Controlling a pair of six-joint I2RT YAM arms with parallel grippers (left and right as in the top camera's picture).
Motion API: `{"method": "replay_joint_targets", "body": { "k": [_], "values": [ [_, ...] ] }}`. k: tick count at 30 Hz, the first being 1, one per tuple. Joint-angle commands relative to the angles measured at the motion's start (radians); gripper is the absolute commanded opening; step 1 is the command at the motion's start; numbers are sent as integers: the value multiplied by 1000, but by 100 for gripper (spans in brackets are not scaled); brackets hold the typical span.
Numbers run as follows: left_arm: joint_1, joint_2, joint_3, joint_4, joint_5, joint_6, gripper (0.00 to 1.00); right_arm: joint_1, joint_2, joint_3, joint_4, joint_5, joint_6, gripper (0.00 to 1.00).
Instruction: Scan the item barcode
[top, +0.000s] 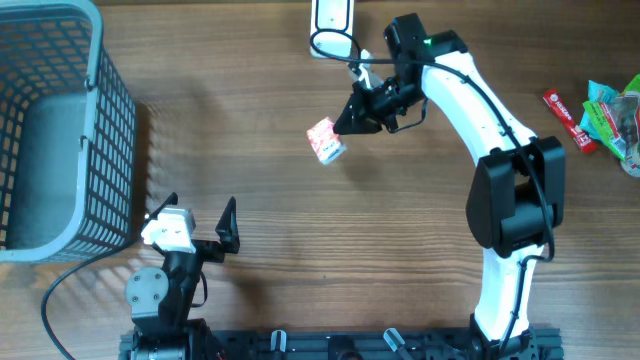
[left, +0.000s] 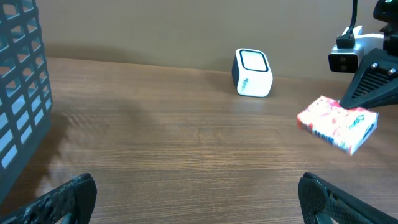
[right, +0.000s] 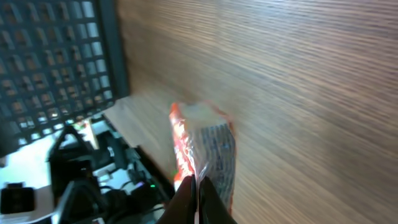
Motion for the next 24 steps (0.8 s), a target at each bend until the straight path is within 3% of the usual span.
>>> {"method": "replay_joint_targets", "body": {
  "k": [1,5,6,8,11,17,19,22,24],
  "values": [
    [5,-4,-6,3,8,-10,100,18,3,-63,61,170,-29,4],
    [5,-4,-6,3,8,-10,100,35,6,-299,345,287,-3,5],
    [5,-4,-6,3,8,-10,100,34,6,-349,398,314,36,20],
    [5,-4,-6,3,8,-10,100,33,5,-358,406,330,66,70],
    [5,-4,-6,3,8,-10,100,35,5,-357,416,328,70,91],
    [5,-4,-6,3,8,-10,100,66,4,-357,408,225,77,100],
    [5,-4,-6,3,8,-10,100,82,0,-354,400,261,239,100],
    [5,-4,-6,3,8,-10,100,87,-14,-310,340,220,614,100],
    [5,-4,-6,3,8,-10,100,87,-48,-295,305,190,754,100]
  ]
}}
